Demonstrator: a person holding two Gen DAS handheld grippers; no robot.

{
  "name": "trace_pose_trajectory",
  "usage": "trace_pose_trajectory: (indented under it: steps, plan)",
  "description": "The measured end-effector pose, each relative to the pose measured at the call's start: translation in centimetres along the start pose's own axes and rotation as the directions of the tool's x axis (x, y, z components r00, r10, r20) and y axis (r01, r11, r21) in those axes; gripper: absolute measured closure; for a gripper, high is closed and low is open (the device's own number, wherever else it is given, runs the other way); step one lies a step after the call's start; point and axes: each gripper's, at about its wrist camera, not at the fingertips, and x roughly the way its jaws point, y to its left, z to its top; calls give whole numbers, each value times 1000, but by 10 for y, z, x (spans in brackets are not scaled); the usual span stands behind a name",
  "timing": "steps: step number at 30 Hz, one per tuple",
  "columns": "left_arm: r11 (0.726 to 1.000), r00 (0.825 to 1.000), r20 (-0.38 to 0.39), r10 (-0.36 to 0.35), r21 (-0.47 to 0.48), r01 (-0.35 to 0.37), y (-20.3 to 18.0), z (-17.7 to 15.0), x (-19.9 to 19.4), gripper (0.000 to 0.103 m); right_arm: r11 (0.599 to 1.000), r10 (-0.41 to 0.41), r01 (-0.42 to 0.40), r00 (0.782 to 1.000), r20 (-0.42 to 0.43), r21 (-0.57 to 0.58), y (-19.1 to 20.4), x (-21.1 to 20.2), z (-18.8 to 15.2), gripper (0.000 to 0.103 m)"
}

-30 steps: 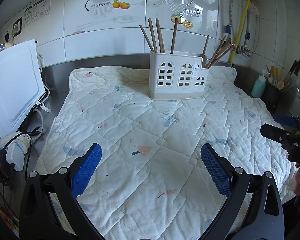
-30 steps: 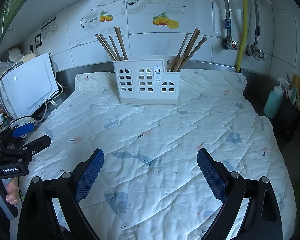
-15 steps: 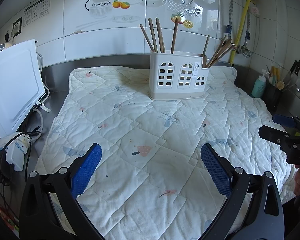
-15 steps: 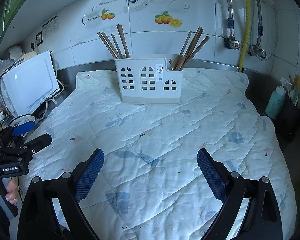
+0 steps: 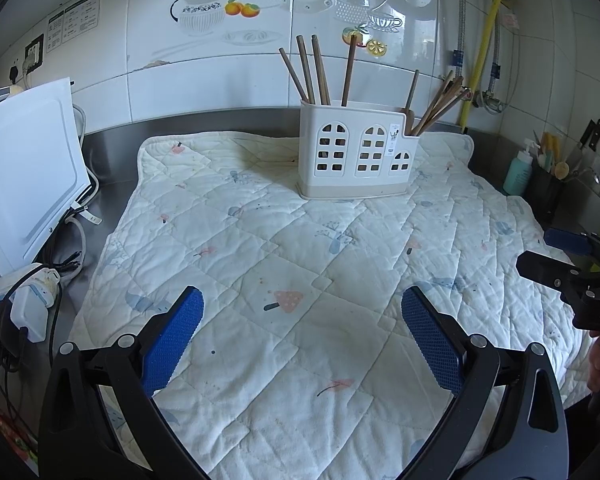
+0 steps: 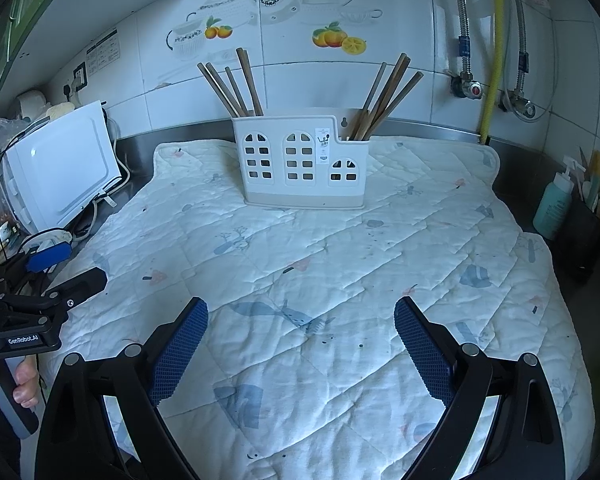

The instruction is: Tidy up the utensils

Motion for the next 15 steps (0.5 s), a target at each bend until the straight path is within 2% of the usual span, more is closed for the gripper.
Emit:
trace_pose_trajectory:
  steps: [15]
  plan:
    - [1000,1000,-6,-17,-11,17,2,-1,3,5,1000,4,-4,1000,-4,-2,1,2,-2,12]
